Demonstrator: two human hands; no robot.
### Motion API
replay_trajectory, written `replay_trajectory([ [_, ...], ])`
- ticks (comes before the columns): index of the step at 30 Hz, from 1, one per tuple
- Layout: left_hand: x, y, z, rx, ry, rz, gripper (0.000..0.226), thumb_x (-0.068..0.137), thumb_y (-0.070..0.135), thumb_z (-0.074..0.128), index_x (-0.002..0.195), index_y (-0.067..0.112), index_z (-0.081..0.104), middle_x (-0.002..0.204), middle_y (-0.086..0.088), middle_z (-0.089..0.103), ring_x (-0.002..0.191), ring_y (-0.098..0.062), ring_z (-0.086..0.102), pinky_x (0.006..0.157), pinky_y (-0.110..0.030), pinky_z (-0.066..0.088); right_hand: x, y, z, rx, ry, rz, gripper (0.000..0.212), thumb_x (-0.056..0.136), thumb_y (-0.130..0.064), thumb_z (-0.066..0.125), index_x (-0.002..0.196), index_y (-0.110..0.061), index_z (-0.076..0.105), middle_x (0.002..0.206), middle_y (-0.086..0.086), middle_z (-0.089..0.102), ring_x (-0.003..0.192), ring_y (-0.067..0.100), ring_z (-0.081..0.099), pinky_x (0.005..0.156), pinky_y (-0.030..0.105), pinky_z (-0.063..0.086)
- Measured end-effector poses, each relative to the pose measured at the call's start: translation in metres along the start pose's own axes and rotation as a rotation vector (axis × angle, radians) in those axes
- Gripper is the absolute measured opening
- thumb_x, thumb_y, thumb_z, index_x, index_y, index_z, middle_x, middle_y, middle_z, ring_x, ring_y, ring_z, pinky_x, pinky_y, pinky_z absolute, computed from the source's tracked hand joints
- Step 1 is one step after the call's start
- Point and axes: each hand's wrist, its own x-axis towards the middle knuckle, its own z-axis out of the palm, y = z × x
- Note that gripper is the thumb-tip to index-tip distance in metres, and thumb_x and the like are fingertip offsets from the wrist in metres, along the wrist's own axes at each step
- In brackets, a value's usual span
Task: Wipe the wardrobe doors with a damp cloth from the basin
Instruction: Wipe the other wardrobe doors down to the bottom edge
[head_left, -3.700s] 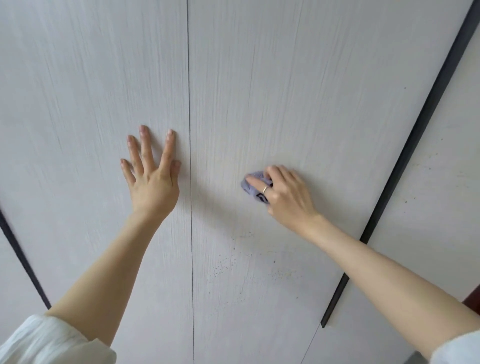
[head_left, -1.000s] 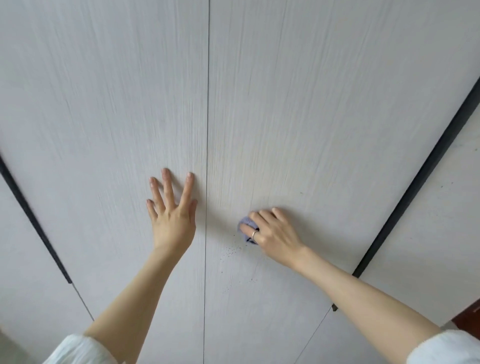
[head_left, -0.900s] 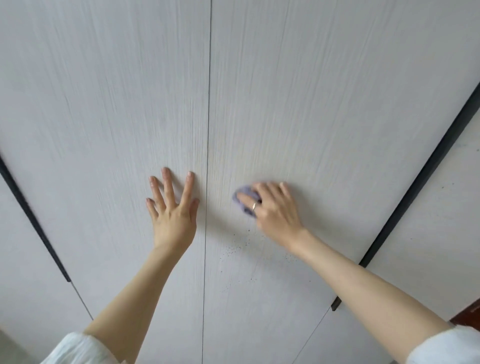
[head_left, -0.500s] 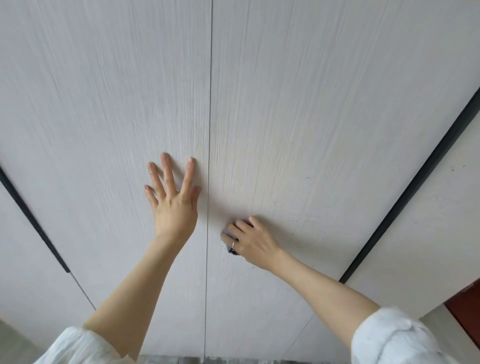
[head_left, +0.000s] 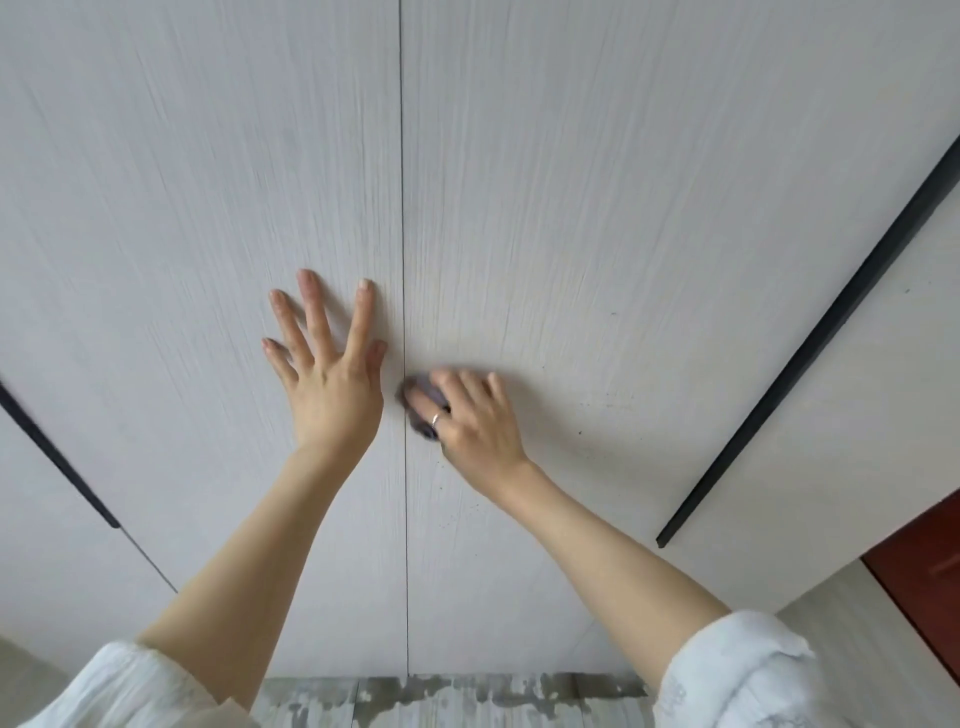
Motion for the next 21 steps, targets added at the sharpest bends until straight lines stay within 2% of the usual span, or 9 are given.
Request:
replay_trajectory([
  [2,0.001,-0.002,0.0,0.013,0.009,0.016,0.06,0.1,0.023,0.042,0.15,0.027,0.01,0.156,-0.022,-0.004,0.14,-0.049,-0.008,0.105,-0.071,0.008,-0.034,-0.003,0.008,-0.047,-0.174,-0.074,0.046,0.086,-0.002,0.03,0.087,-0.019,0.073,0.08,-0.001,0.064,0.065,0.019,0.057,0.058,0.026,0.04],
  [3,0.0,-0.003,0.001,0.016,0.016,0.023,0.059,0.1,0.023,0.042,0.15,0.026,0.011,0.156,-0.022,-0.004,0.14,-0.049,-0.008,0.105,-0.071,0.008,-0.048,-0.001,0.01,-0.062,-0.224,-0.083,0.045,0.087,-0.003,0.031,0.083,-0.02,0.072,0.077,-0.003,0.063,0.064,0.017,0.057,0.058,0.025,0.04],
  [5,0.0,-0.004,0.002,0.02,0.02,0.03,0.057,0.1,0.024,0.04,0.15,0.026,0.012,0.156,-0.022,-0.004,0.139,-0.05,-0.007,0.106,-0.071,0.007,-0.062,0.009,0.007,-0.074,-0.25,-0.076,0.026,0.077,-0.002,0.055,0.083,-0.021,0.072,0.077,-0.002,0.063,0.066,0.018,0.058,0.061,0.028,0.036],
  [7,-0.001,-0.004,0.003,0.013,0.024,0.024,0.059,0.1,0.023,0.04,0.15,0.027,0.008,0.156,-0.021,-0.005,0.139,-0.05,-0.009,0.106,-0.071,0.005,-0.057,0.025,-0.002,-0.051,-0.159,-0.032,0.028,0.067,-0.001,0.07,0.089,-0.019,0.072,0.081,0.003,0.063,0.068,0.022,0.059,0.063,0.033,0.029],
  [9,-0.001,-0.003,0.004,-0.001,0.02,0.011,0.06,0.101,0.022,0.038,0.149,0.03,0.003,0.156,-0.02,-0.007,0.14,-0.048,-0.011,0.107,-0.07,0.003,-0.034,0.043,-0.021,-0.073,-0.032,0.08,0.03,0.065,-0.004,0.074,0.093,-0.016,0.072,0.085,0.007,0.064,0.071,0.024,0.061,0.063,0.035,0.027],
  [12,-0.003,-0.002,0.003,-0.02,0.005,0.0,0.059,0.102,0.022,0.036,0.149,0.033,0.003,0.156,-0.018,-0.01,0.14,-0.046,-0.014,0.107,-0.069,0.001,0.005,0.068,-0.049,-0.123,0.199,0.325,0.025,0.073,-0.005,0.064,0.095,-0.014,0.07,0.091,0.01,0.063,0.077,0.025,0.056,0.065,0.034,0.03],
  [15,-0.003,-0.001,0.004,-0.032,0.005,0.002,0.058,0.102,0.022,0.036,0.15,0.033,0.004,0.156,-0.018,-0.01,0.14,-0.046,-0.014,0.107,-0.069,-0.001,0.005,0.07,-0.049,-0.092,0.264,0.401,0.021,0.076,-0.003,0.058,0.092,-0.011,0.07,0.09,0.012,0.06,0.076,0.025,0.053,0.066,0.035,0.038],
  [17,-0.003,-0.002,0.004,-0.026,0.006,-0.009,0.058,0.101,0.022,0.037,0.15,0.032,0.005,0.156,-0.018,-0.009,0.14,-0.046,-0.013,0.107,-0.069,-0.001,-0.023,0.057,-0.036,-0.061,0.169,0.317,0.022,0.07,0.002,0.061,0.086,-0.01,0.072,0.083,0.013,0.06,0.068,0.029,0.056,0.059,0.033,0.044],
  [21,-0.002,-0.005,0.006,-0.017,0.019,0.005,0.057,0.101,0.022,0.038,0.15,0.032,0.01,0.156,-0.018,-0.008,0.14,-0.047,-0.012,0.107,-0.068,-0.002,-0.09,0.052,-0.021,-0.099,-0.18,0.082,0.025,0.06,0.004,0.074,0.075,-0.015,0.07,0.067,0.006,0.054,0.056,0.024,0.053,0.054,0.029,0.038],
])
